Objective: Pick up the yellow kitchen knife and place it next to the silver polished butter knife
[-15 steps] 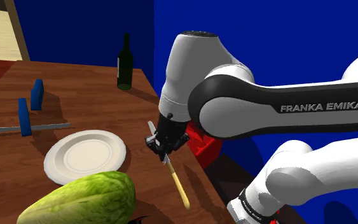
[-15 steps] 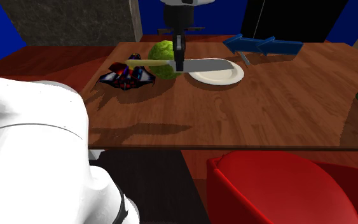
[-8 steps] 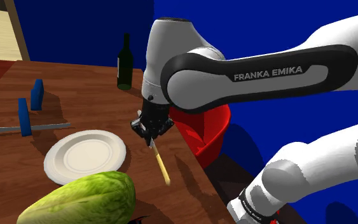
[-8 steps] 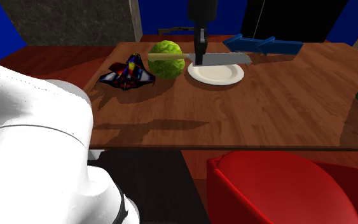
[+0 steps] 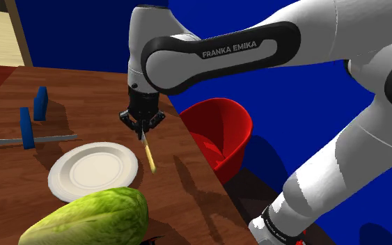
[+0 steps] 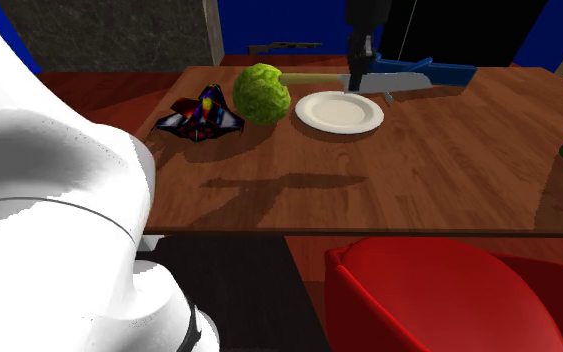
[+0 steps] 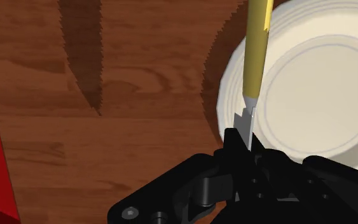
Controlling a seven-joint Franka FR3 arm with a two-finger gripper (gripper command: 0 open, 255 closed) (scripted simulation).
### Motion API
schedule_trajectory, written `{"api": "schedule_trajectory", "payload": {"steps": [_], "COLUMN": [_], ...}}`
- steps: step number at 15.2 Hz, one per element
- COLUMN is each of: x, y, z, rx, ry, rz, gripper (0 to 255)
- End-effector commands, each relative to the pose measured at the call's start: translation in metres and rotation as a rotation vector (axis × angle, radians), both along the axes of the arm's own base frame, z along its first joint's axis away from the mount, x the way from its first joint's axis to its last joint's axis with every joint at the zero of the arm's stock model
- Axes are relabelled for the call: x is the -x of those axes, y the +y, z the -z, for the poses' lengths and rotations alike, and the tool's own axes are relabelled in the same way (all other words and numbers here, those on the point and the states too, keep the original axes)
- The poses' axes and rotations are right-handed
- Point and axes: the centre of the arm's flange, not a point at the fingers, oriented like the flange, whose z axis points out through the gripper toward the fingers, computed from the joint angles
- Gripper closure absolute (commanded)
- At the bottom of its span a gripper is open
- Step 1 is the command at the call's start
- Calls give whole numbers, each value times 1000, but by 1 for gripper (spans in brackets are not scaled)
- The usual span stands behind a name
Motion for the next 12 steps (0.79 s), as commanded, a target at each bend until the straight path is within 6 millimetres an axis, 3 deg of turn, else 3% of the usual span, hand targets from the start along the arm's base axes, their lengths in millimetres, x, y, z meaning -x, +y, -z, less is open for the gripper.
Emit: {"api": "schedule_trajectory", "payload": {"steps": [1,12], "x": [-29,-174], "y": [0,14], "z": [2,1], "rx": [0,0], "ry": [-1,-1], "rz": [0,0], "gripper": [255,255]}}
